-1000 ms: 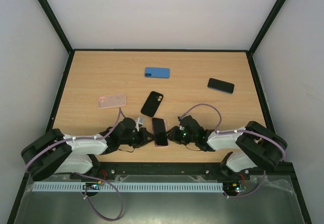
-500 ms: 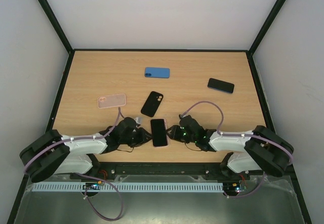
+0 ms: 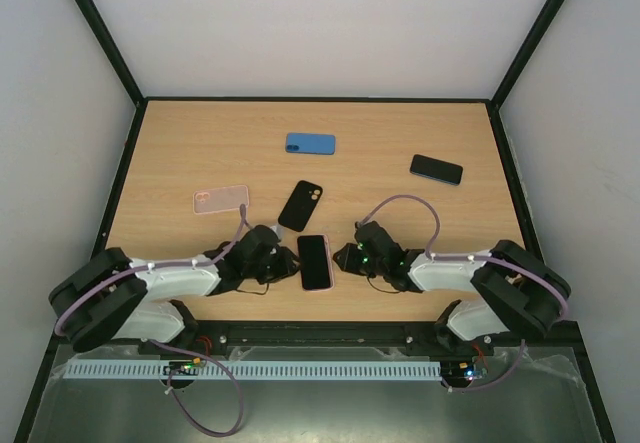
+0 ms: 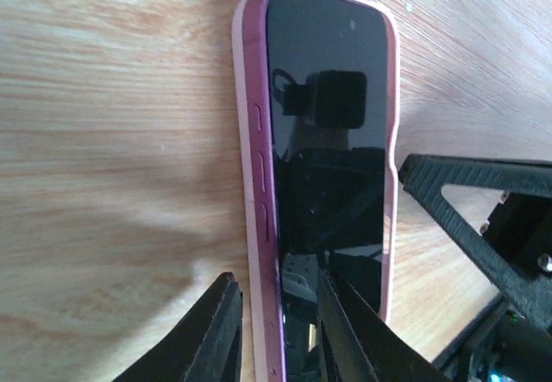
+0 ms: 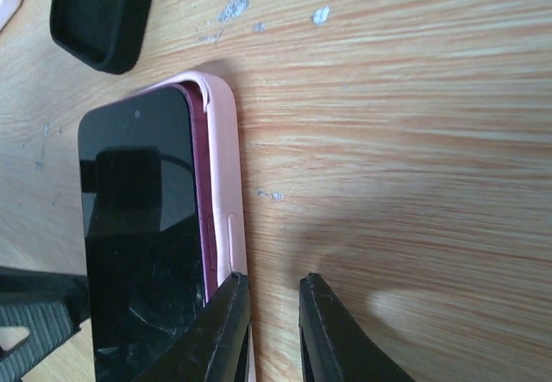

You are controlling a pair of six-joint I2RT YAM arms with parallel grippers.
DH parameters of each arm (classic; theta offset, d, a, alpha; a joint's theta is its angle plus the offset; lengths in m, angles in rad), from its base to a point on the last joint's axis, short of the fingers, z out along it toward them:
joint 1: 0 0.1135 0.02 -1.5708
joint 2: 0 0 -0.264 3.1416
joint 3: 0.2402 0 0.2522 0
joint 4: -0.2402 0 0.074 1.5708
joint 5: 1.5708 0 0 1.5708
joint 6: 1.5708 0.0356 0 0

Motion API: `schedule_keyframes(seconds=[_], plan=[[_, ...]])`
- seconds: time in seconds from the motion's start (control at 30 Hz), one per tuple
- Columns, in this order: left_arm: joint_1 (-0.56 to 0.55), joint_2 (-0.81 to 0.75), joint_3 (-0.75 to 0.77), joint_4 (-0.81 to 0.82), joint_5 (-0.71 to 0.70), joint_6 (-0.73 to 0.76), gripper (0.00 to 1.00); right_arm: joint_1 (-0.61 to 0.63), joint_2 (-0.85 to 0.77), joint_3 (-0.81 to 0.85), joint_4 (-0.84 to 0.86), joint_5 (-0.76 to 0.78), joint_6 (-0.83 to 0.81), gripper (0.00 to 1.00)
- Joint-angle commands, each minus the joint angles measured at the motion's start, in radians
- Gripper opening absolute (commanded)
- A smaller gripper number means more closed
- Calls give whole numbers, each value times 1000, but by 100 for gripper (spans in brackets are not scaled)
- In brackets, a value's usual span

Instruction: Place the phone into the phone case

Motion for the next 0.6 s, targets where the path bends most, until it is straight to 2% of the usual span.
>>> schedule_keyframes(seconds=[0.0,0.33,0.57], plan=[[11,56,56,-34,-38,51,26,-2,52,17,77,-45,-2,18],[11,132,102,25,18,82,11,-1,88,-12,178,-95,18,20],[9,149,120,46,51,75,9,-2,133,-39,281,-136,52,20]])
